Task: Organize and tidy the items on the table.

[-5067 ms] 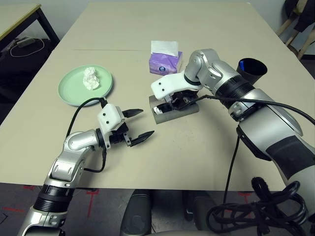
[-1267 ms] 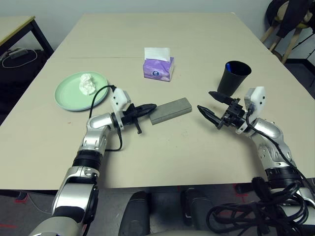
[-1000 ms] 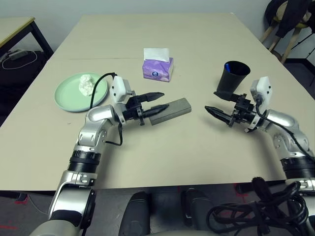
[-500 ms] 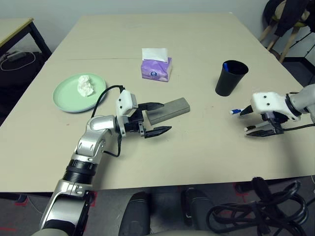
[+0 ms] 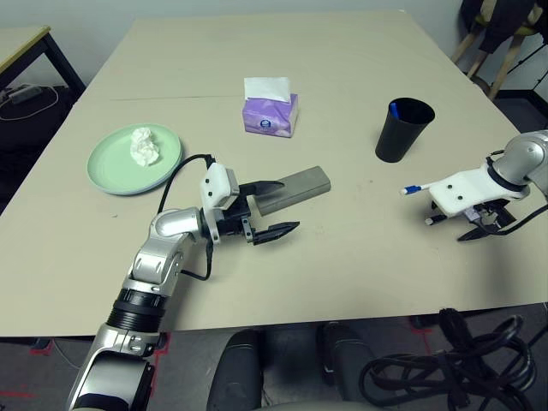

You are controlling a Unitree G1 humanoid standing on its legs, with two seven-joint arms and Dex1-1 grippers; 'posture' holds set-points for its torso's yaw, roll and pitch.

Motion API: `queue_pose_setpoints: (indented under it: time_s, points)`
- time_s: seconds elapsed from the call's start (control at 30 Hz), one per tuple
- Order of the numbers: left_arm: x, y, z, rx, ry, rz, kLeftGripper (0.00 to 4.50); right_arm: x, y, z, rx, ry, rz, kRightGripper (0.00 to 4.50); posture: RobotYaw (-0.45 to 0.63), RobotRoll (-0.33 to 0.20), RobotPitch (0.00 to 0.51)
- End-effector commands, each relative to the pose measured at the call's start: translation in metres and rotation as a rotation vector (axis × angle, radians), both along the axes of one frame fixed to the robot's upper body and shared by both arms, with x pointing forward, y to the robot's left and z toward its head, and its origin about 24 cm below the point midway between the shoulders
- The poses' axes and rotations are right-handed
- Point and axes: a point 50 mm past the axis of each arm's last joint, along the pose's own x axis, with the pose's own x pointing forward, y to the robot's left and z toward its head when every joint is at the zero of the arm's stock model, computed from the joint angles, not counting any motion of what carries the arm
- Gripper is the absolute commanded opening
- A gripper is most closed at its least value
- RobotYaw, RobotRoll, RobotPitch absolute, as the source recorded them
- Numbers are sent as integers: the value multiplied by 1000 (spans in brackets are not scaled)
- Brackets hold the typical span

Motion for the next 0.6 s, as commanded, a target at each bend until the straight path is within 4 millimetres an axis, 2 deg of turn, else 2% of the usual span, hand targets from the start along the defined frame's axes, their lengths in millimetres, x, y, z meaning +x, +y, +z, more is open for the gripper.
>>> queue_pose_setpoints:
  time_s: [0.03, 0.2, 0.3, 0.6]
  points:
    - [-4, -4, -2, 3, 3, -8, 4480, 1, 0, 1, -9, -9, 14, 4500, 89, 0, 170]
    - [-5, -1, -3, 11, -2, -1, 4480, 2, 2, -1, -6, -6, 16, 4500, 96, 0, 171]
    - [-5, 0, -2, 15, -9, 2, 4500, 2, 5, -4, 8, -9, 24, 3883, 99, 0, 170]
    - [-6, 1, 2, 29, -26, -11, 4500, 0, 5, -5, 23, 43, 18, 421, 98, 0, 161]
